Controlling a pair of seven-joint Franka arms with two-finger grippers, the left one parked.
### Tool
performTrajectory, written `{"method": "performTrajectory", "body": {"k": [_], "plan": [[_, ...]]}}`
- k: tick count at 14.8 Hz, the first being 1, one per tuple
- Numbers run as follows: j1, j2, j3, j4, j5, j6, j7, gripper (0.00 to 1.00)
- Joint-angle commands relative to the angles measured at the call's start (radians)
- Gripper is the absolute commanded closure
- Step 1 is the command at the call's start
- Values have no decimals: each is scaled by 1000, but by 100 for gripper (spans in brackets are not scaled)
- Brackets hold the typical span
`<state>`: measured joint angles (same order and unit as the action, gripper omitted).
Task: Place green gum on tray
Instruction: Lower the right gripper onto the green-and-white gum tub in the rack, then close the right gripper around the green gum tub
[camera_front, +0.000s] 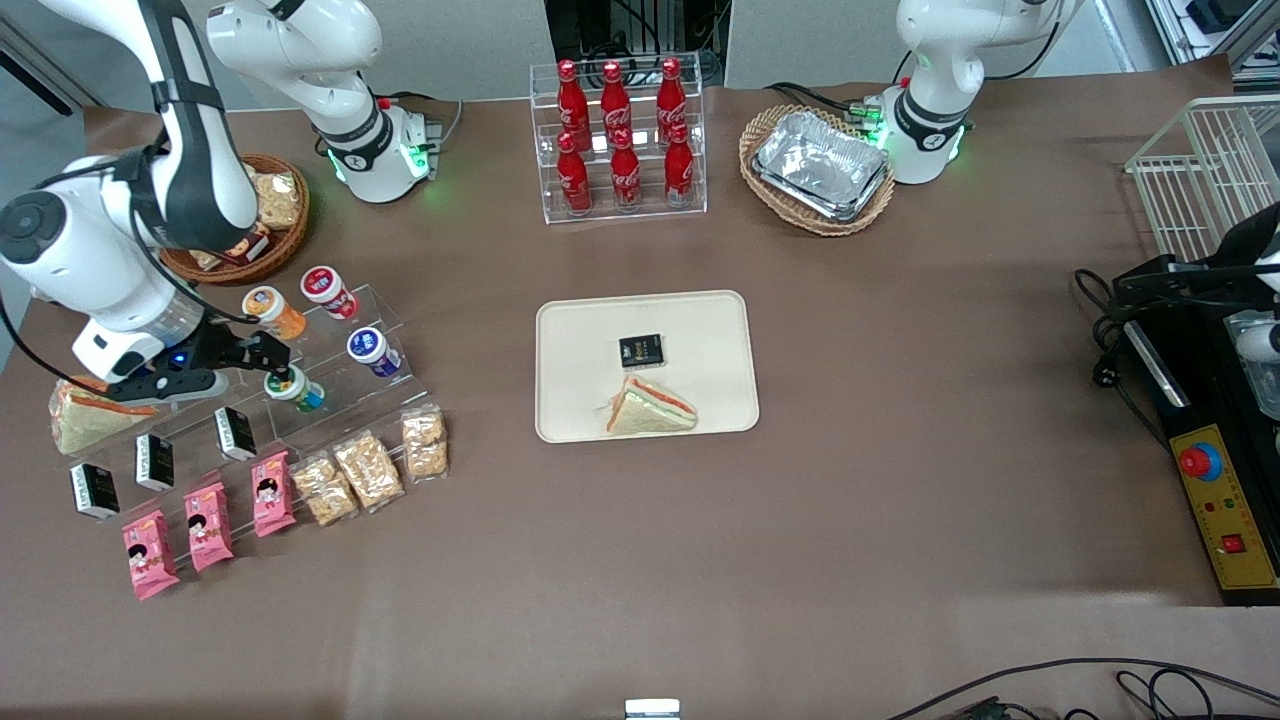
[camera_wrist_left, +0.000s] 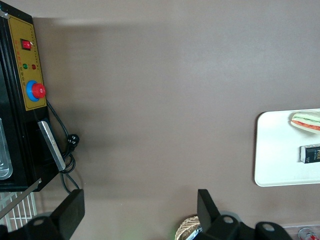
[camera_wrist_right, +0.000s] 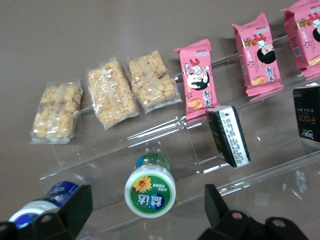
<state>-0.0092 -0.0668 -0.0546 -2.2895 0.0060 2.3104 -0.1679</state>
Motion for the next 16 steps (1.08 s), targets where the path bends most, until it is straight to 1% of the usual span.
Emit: {"method": "performTrajectory", "body": {"k": [1, 8, 14, 15, 16], "plan": [[-2, -7, -4, -73, -14, 96, -30, 0], [-2, 18, -4, -168, -14, 237, -30, 0], [-2, 44, -4, -182, -14, 273, -30, 0], [-2, 47, -4, -182, -14, 273, -30, 3], [-2, 48, -4, -182, -14, 273, -30, 15]]}}
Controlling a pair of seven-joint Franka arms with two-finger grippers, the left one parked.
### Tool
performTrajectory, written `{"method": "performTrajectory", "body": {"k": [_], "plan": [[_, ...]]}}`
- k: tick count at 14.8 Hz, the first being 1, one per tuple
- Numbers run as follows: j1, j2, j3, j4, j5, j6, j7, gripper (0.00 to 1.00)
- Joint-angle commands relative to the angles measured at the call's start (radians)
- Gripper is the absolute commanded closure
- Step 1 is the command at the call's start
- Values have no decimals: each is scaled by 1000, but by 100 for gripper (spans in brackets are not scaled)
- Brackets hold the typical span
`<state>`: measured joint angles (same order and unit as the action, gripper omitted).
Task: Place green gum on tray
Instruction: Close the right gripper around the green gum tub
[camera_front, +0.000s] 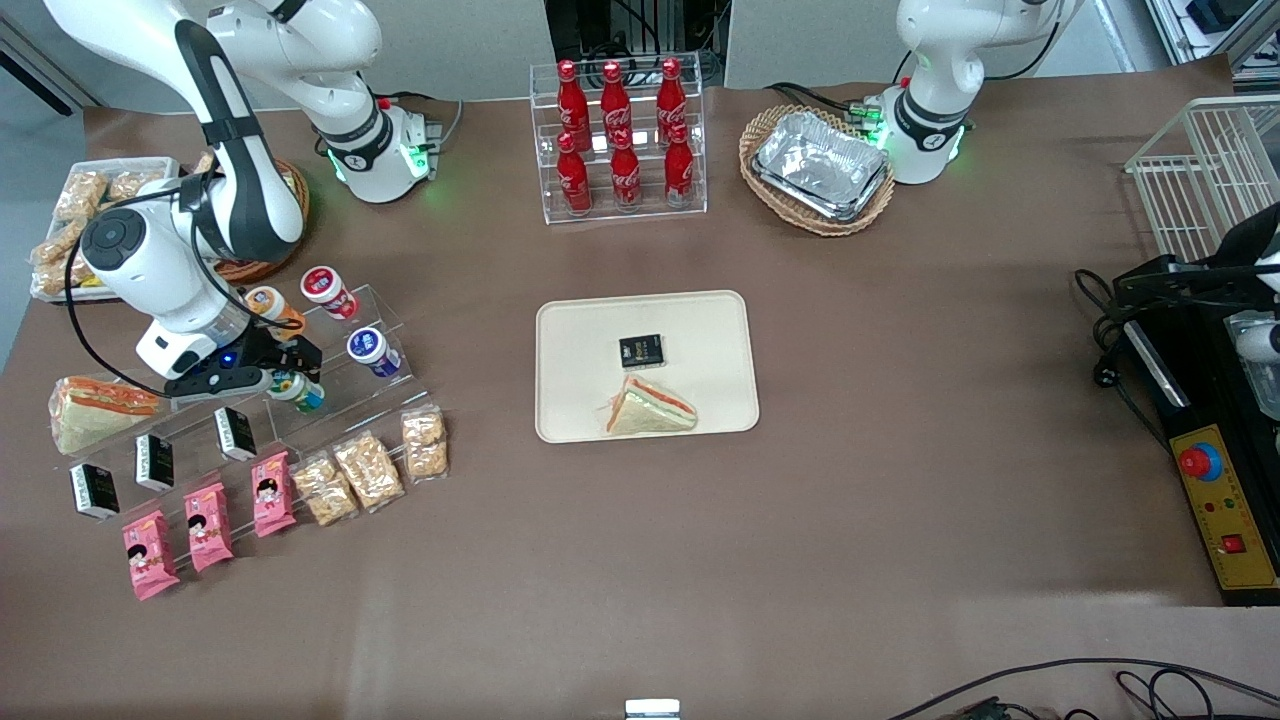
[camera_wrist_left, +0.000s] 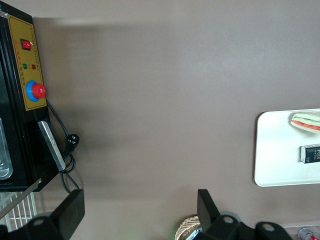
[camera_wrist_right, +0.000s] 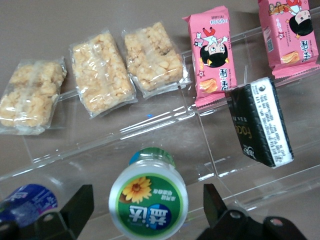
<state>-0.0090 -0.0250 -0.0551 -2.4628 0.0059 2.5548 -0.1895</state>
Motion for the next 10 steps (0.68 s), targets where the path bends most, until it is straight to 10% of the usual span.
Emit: {"method": "performTrajectory", "body": {"k": [1, 4, 10], "plan": [[-2, 7, -3, -8, -14, 28, -8, 30], [-2, 11, -3, -7, -14, 28, -8, 74], [0, 1, -2, 21, -14, 13, -5, 83]]}}
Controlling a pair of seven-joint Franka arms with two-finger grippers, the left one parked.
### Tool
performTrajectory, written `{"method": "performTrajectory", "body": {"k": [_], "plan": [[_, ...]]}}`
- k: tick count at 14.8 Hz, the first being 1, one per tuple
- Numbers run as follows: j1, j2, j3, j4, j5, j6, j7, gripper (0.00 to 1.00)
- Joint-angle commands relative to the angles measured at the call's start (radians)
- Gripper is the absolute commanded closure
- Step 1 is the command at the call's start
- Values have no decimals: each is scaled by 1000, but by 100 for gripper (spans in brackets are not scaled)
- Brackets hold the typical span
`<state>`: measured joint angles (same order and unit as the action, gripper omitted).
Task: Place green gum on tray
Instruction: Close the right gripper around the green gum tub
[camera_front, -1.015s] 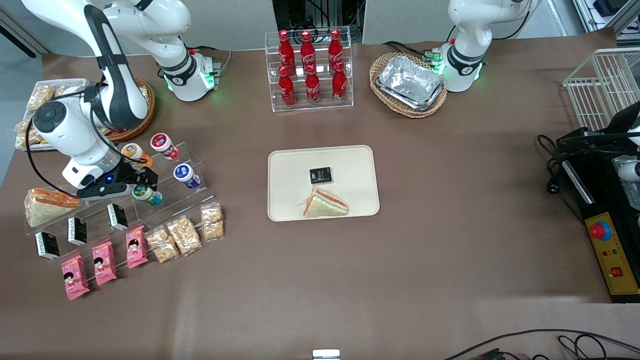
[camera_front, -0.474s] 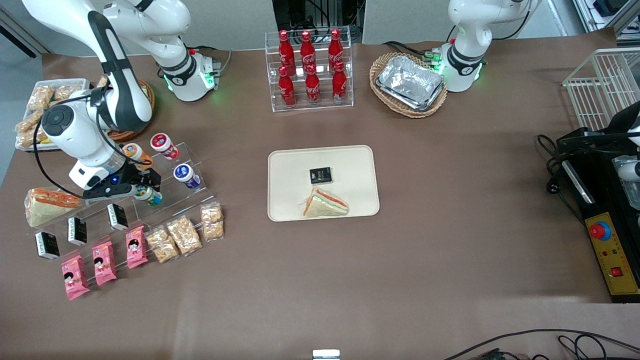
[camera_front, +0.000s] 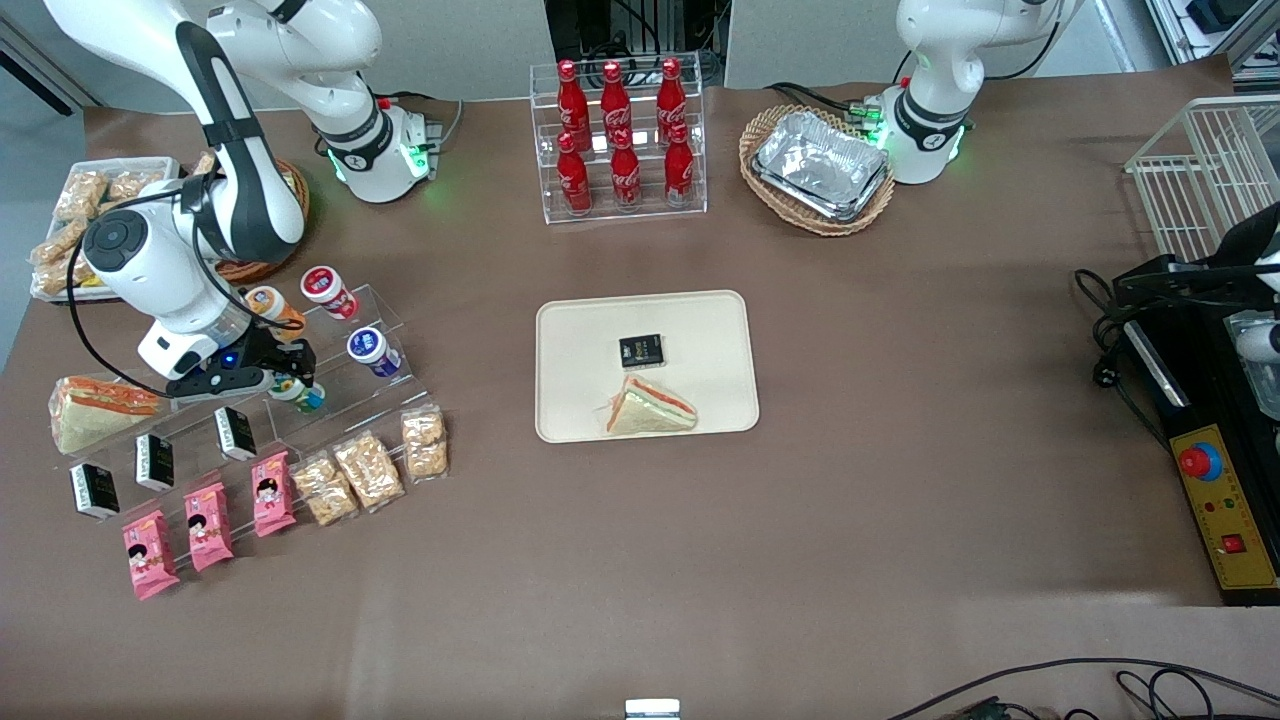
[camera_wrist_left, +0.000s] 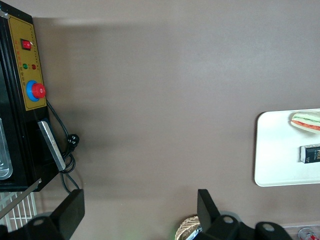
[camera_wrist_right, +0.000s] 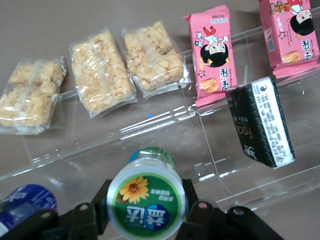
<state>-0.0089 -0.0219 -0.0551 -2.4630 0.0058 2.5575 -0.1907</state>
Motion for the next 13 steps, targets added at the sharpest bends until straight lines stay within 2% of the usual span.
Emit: {"method": "performTrajectory", "body": {"k": [1, 3, 7, 11, 13], "plan": [[1, -13, -2, 36, -14, -9, -6, 83], [7, -30, 3, 119, -14, -141, -3, 83], [9, -27, 8, 408, -12, -552, -7, 81], [10, -30, 9, 620, -1, -822, -4, 81], [17, -29, 9, 706, 0, -907, -1, 81]]}}
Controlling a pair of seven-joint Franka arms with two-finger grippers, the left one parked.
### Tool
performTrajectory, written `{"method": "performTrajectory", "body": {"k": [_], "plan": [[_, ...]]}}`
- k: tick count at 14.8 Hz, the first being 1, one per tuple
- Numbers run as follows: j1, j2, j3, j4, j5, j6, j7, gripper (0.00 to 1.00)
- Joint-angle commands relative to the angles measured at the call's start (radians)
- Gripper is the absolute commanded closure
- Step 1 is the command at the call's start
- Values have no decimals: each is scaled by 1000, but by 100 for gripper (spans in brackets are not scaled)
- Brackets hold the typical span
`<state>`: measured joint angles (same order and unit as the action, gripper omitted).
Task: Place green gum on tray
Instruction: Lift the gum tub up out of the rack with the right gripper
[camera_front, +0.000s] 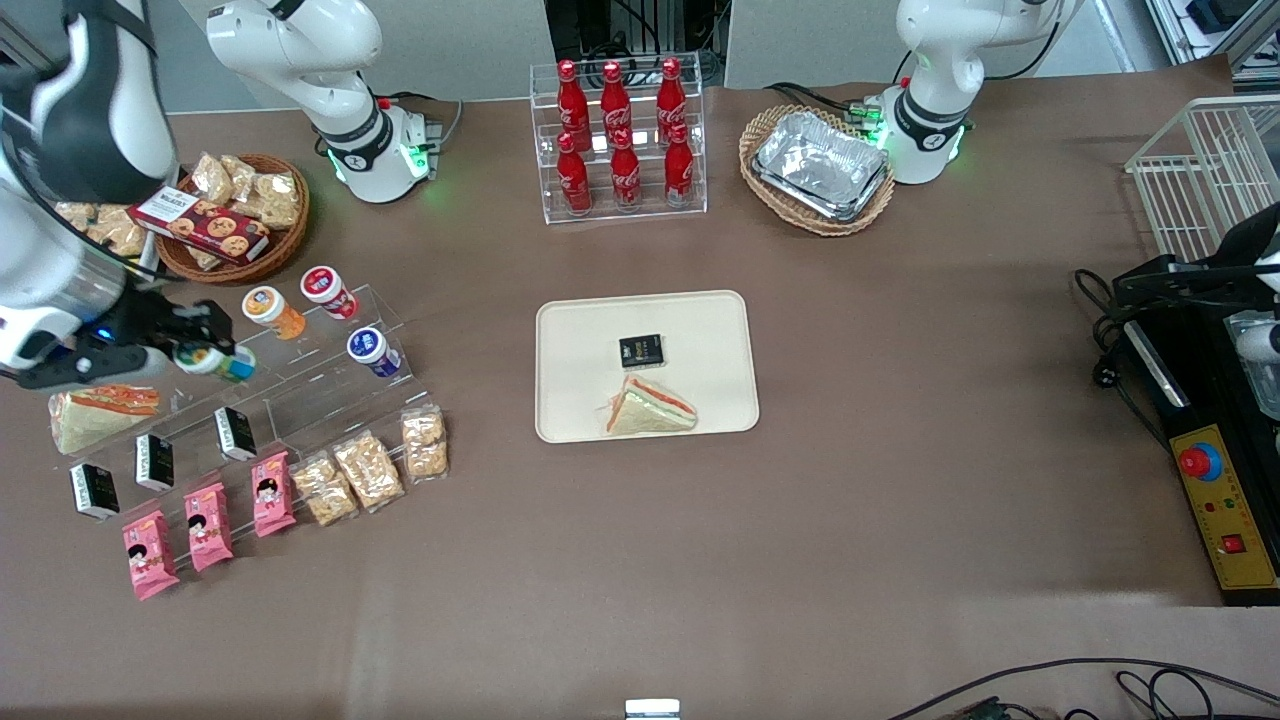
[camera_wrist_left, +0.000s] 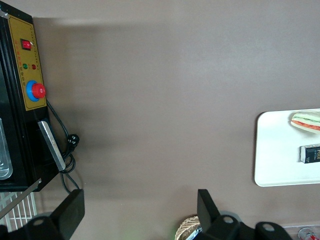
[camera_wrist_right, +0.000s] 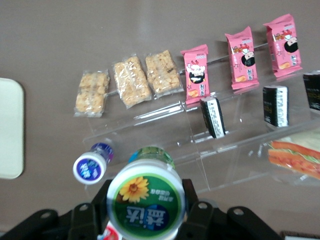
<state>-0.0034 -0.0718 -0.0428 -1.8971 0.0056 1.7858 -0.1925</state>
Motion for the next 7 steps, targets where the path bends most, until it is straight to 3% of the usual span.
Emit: {"method": "performTrajectory", "body": {"k": [1, 4, 7], "plan": [[19, 18, -2, 170, 1, -169, 4, 81], [62, 15, 0, 243, 2, -229, 25, 81], [175, 12, 3, 251, 10, -236, 233, 80]]}}
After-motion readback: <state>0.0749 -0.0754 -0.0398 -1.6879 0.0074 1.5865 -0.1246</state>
